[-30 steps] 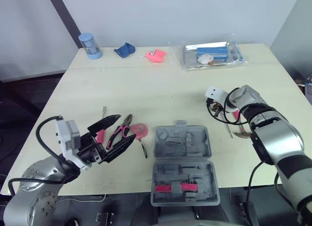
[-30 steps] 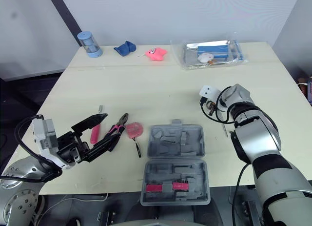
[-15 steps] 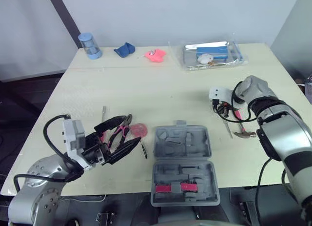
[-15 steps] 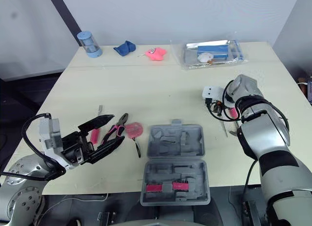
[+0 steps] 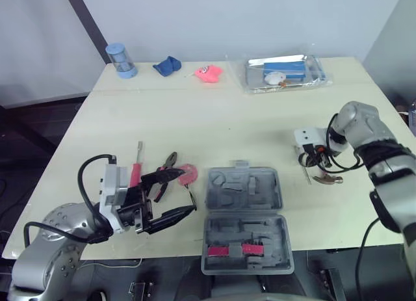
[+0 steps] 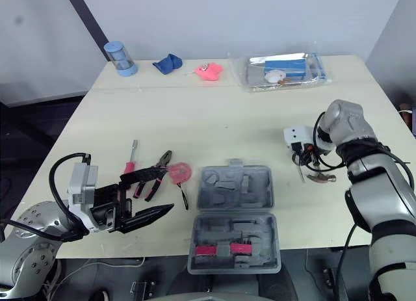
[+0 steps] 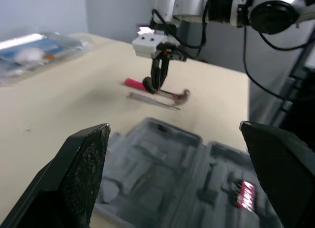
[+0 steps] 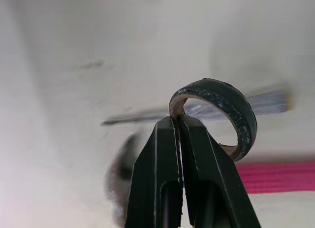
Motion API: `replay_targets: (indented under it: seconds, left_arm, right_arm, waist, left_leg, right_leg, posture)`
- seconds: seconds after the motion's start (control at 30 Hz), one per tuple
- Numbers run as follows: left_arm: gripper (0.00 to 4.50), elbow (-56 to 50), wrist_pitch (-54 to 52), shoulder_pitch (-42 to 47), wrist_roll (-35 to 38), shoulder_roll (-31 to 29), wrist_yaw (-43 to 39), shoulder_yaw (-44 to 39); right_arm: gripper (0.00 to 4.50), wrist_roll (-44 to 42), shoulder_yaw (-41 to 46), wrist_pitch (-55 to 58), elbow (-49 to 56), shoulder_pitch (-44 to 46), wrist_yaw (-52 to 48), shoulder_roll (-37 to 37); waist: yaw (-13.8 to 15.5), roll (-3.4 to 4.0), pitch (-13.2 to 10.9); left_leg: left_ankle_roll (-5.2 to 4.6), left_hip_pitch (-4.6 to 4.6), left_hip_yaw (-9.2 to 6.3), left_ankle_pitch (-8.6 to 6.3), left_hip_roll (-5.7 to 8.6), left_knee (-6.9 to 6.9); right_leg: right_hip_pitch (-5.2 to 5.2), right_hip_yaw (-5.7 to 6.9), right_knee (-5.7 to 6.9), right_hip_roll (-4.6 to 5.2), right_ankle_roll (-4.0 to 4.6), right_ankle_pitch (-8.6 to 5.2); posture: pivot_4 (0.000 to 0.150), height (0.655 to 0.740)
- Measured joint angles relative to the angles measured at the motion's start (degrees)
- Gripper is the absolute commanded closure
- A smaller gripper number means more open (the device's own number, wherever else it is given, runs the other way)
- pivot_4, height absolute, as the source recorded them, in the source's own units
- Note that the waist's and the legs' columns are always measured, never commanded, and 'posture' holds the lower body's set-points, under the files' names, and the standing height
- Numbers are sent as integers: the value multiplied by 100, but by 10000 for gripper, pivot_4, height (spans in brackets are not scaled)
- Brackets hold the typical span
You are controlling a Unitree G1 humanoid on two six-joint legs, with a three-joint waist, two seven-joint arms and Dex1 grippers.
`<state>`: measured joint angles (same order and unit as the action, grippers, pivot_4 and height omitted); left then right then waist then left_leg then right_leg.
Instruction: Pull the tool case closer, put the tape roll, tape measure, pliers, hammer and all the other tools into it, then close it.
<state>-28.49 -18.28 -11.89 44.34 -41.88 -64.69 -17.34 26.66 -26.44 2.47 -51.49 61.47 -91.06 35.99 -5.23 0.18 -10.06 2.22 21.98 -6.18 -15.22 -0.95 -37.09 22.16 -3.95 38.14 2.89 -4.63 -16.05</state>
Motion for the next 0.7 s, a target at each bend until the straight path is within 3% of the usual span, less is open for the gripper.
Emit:
replay_targets:
  seconds: [0.1, 0.4, 0.7]
  left_arm:
    - [0, 15, 13, -48, -137, -146, -194, 77]
    - [0, 49, 70, 52, -298, -249, -476, 233]
    - [0, 104, 85, 262, -373, -304, -654, 404]
  right_arm:
    - [44783, -622, -283, 794, 2076, -1041, -89, 972]
    - [44783, -1569, -666, 2611, 5130, -2358, -108, 2023]
    - [44783, -1442, -675, 3173, 5556, -2833, 316, 1927]
  waist:
    - [111, 11, -8]
    - [165, 11, -12]
    - [206, 9, -14]
  left_leg:
    - [-1, 6, -5, -1, 0, 1]
    - [-1, 6, -5, -1, -1, -3]
    - [-1, 8, -5, -1, 0, -6]
  right_leg:
    - [0, 5, -8, 1, 0, -1]
    - [0, 6, -6, 0, -1, -1]
    - [-1, 6, -7, 0, -1, -1]
  posture:
    - [1500, 7400]
    - [1500, 7400]
    - [1500, 7400]
